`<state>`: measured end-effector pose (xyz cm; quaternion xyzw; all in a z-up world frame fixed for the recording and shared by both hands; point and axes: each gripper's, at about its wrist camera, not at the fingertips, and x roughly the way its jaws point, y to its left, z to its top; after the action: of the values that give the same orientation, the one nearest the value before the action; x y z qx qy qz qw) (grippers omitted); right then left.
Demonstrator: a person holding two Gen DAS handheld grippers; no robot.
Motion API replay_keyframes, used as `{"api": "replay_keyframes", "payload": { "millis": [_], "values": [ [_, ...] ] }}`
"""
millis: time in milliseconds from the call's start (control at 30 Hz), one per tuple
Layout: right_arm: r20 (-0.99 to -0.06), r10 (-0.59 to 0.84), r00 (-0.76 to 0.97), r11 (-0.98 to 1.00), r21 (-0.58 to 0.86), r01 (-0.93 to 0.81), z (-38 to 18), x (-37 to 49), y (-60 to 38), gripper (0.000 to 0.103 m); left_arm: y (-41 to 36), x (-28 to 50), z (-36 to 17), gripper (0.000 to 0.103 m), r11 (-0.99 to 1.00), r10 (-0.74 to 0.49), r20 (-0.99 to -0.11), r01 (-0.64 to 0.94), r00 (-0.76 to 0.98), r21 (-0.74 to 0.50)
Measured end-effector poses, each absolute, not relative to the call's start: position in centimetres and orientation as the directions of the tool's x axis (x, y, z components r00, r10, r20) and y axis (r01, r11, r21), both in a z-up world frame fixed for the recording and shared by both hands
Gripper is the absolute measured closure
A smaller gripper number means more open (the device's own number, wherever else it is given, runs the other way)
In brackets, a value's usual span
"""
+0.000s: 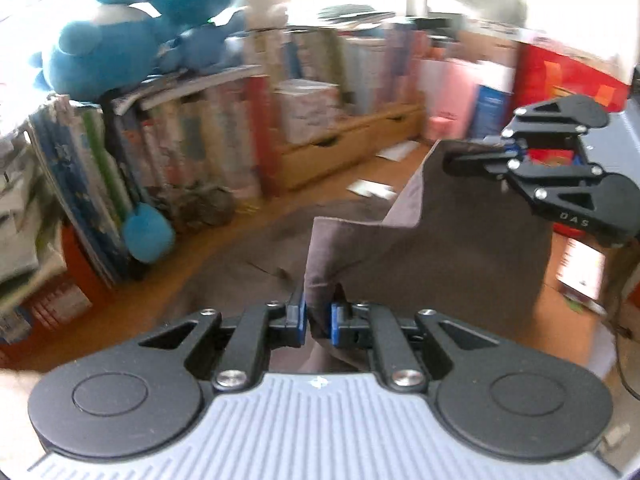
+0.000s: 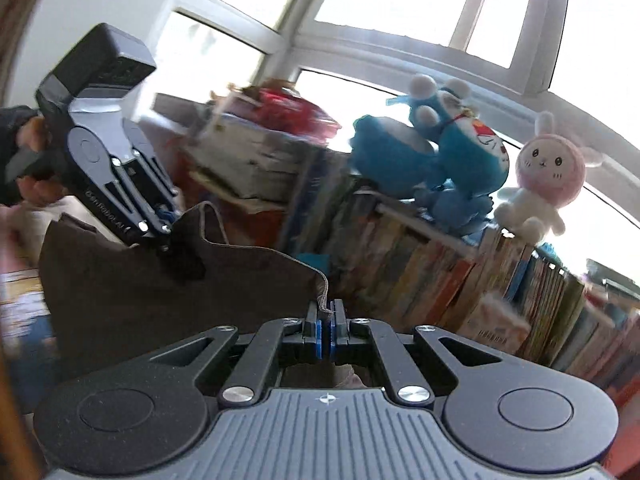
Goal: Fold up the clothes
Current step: 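Lift the pinched shirt up with both grippers, then lay the shirt down on the desk and open both grippers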
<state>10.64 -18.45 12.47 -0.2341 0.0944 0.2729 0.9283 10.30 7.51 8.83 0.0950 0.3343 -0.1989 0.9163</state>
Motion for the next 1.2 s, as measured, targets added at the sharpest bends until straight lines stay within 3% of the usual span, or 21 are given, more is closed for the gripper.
{"api": "replay_keyframes", "payload": {
  "millis": [133,200,400,433,500,533,567,633,700,767,833,900,967,1100,1200],
  "values": [
    [-0.289,0.409,0.866,0.803,-0.336,-0.492,11.8,20.1,-18.8,0.097,8.8,18.3,7.8,0.092,0.941,-0.133,-0.653,0.302,0.746,0.154],
    [-0.301,0.376,0.876,0.835,-0.3,-0.461,10.5,24.6,-19.1,0.097,9.4,22.9,5.7,0.092,0.96,-0.059,-0.696,0.232,0.716,0.158],
    [-0.456,0.303,0.837,0.888,-0.184,-0.421,2.1,33.8,-18.2,0.093,10.7,28.0,-2.6,0.092,0.982,0.022,-0.808,0.139,0.589,0.128],
    [-0.478,0.272,0.835,0.891,-0.204,-0.407,0.4,34.4,-17.7,0.088,10.8,27.9,-3.7,0.092,0.981,0.036,-0.817,0.136,0.575,0.138],
    [-0.524,0.223,0.822,0.891,-0.234,-0.39,-2.4,34.8,-17.0,0.06,10.9,27.1,-4.7,0.092,0.978,0.052,-0.823,0.137,0.565,0.156],
    [-0.553,0.202,0.809,0.888,-0.245,-0.389,-3.7,35.0,-16.7,0.037,11.0,26.3,-4.4,0.092,0.978,0.048,-0.818,0.141,0.573,0.156],
    [-0.556,0.191,0.809,0.882,-0.264,-0.39,-4.2,34.7,-16.6,0.031,11.0,25.4,-3.7,0.092,0.974,0.052,-0.805,0.147,0.591,0.17],
    [-0.542,0.178,0.821,0.878,-0.288,-0.381,-4.3,33.7,-16.9,0.029,10.8,23.2,-2.0,0.092,0.969,0.034,-0.771,0.168,0.636,0.182],
    [-0.495,0.216,0.841,0.91,-0.209,-0.357,-2.3,32.2,-18.7,0.012,10.0,20.9,-0.1,0.092,0.967,-0.056,-0.746,0.222,0.664,0.125],
    [-0.45,0.271,0.851,0.932,-0.098,-0.349,-0.1,30.4,-20.7,0.002,8.9,18.8,1.2,0.088,0.956,-0.128,-0.723,0.278,0.679,0.092],
    [-0.44,0.309,0.843,0.936,-0.016,-0.352,2.0,27.6,-22.5,0.002,7.5,16.5,0.9,0.087,0.939,-0.179,-0.707,0.334,0.684,0.086],
    [-0.459,0.374,0.806,0.912,0.023,-0.41,2.9,24.2,-23.2,0.002,6.6,14.6,-0.9,0.078,0.922,-0.202,-0.724,0.378,0.66,0.088],
    [-0.493,0.407,0.769,0.879,-0.016,-0.476,1.9,20.6,-23.3,0.002,5.8,13.7,-3.6,0.078,0.918,-0.175,-0.76,0.383,0.625,0.105],
    [-0.614,0.305,0.728,0.851,-0.167,-0.498,-2.3,16.6,-22.8,0.004,6.3,12.6,-7.0,0.078,0.946,-0.125,-0.789,0.313,0.601,0.088],
    [-0.697,0.289,0.656,0.894,-0.048,-0.445,-4.8,16.0,-23.7,0.009,6.0,11.5,-6.6,0.078,0.95,-0.1,-0.784,0.293,0.612,0.108]
  ]
}}
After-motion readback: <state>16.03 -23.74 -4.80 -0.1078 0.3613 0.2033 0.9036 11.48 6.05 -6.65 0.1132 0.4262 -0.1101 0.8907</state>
